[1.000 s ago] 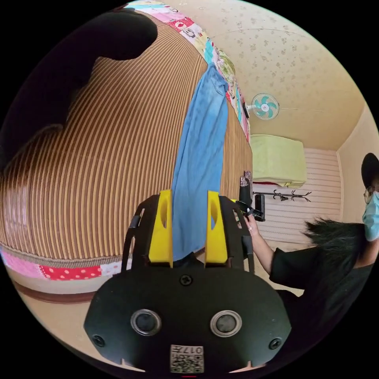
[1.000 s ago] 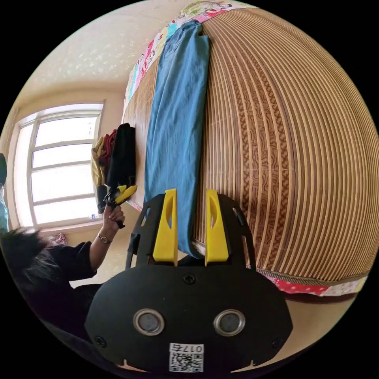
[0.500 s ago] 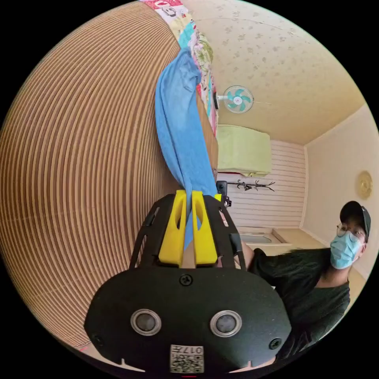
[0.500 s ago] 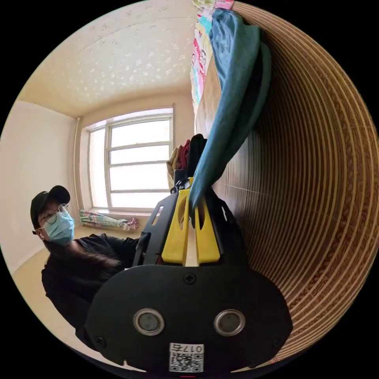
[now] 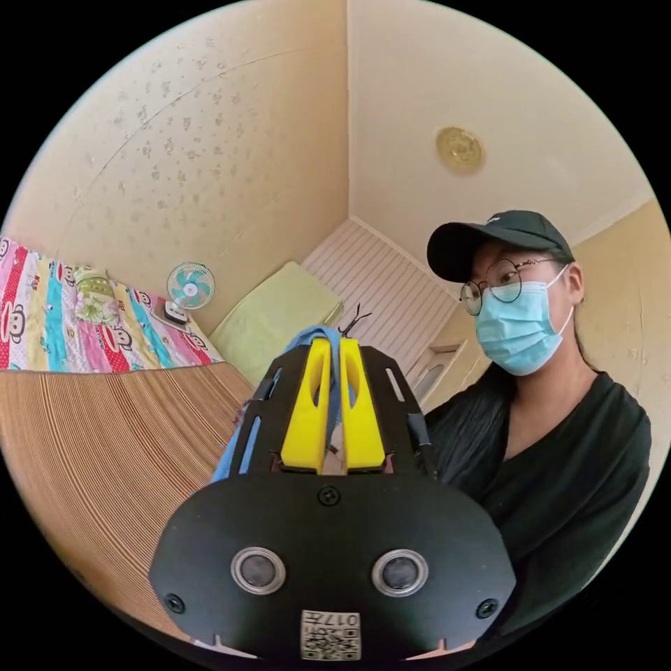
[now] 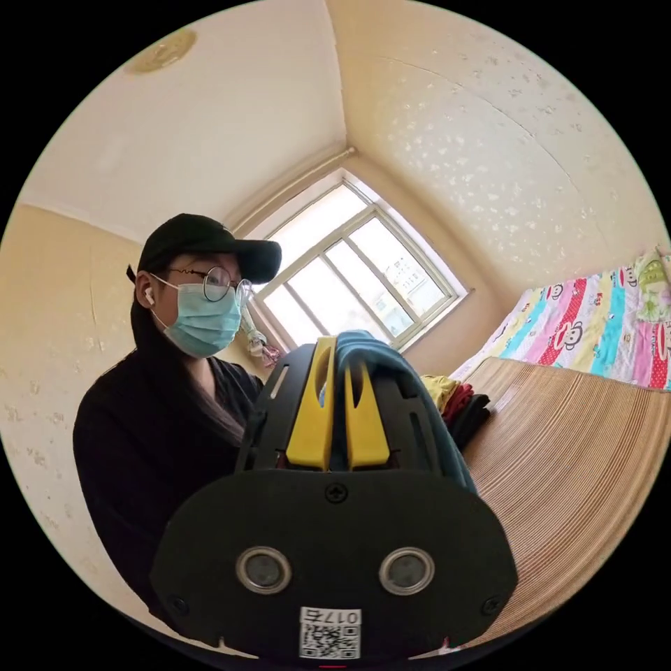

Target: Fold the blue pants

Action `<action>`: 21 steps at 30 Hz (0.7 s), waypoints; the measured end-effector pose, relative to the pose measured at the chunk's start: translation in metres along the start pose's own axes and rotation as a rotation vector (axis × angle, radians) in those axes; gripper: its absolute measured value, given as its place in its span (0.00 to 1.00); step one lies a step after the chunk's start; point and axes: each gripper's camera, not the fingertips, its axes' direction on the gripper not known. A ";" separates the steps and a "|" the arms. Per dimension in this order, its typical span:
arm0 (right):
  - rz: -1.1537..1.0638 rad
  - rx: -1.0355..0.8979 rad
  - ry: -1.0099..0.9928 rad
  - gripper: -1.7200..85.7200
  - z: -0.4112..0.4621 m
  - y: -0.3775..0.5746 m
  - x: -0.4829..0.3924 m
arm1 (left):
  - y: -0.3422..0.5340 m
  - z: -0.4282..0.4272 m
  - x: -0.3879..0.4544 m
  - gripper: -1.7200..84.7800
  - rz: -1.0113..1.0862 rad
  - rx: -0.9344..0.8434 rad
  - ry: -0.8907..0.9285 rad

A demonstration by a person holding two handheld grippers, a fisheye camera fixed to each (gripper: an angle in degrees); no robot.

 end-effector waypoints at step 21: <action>0.441 -0.550 0.559 0.04 0.076 0.133 0.272 | 0.155 0.105 -0.257 0.06 -0.551 -0.282 -0.468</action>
